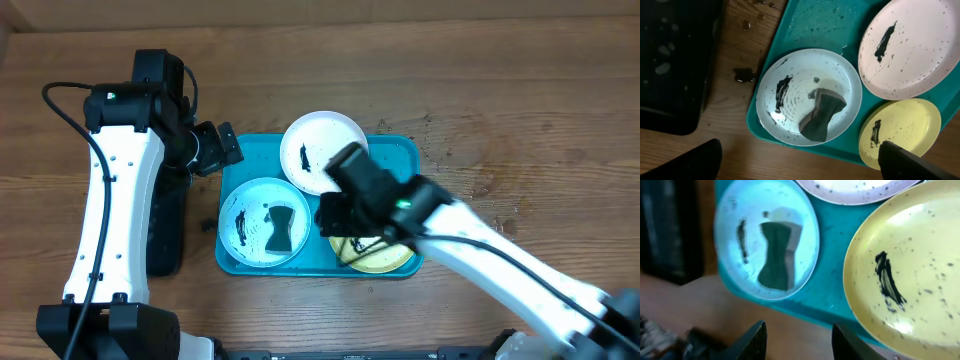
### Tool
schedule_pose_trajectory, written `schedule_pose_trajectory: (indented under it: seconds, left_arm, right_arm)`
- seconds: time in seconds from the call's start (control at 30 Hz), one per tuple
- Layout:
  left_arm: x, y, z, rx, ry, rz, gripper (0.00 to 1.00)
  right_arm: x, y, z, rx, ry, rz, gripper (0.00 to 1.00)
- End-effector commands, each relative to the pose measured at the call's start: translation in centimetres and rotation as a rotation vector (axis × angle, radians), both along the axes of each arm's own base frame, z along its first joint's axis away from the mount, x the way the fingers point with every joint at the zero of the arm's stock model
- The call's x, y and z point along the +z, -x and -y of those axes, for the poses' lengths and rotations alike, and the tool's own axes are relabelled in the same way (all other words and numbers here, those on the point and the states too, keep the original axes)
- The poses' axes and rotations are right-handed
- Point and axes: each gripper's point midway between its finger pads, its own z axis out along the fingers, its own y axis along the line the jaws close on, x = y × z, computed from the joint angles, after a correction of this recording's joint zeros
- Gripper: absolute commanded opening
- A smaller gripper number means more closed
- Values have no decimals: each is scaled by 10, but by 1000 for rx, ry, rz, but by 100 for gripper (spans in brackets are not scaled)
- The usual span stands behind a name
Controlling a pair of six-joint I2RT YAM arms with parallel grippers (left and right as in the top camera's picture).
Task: Clean dirty plates on tray and stack at the side
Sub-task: 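Reach the right gripper to the light-blue plate rim and grasp it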
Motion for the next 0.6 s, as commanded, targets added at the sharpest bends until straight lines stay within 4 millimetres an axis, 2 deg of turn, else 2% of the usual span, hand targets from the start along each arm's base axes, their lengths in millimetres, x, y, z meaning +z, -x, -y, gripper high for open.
schedule_pose_trajectory:
  seconds: [0.0, 0.1, 0.27, 0.4, 0.57]
  left_arm:
    - [-1, 0, 1, -1, 8, -8, 100]
    - [-1, 0, 1, 0, 8, -8, 100]
    - [-1, 0, 1, -1, 8, -10, 100]
    - [-1, 1, 1, -1, 8, -12, 100]
    - [-2, 3, 1, -1, 8, -21, 100]
  right_arm:
    - [-32, -19, -6, -74, 70, 7, 39]
    - [-50, -29, -16, -63, 68, 15, 32]
    - [-55, -42, -29, -54, 34, 56, 32]
    - [-66, -49, -23, -82, 84, 80, 32]
    - [-83, -46, -24, -74, 102, 60, 32]
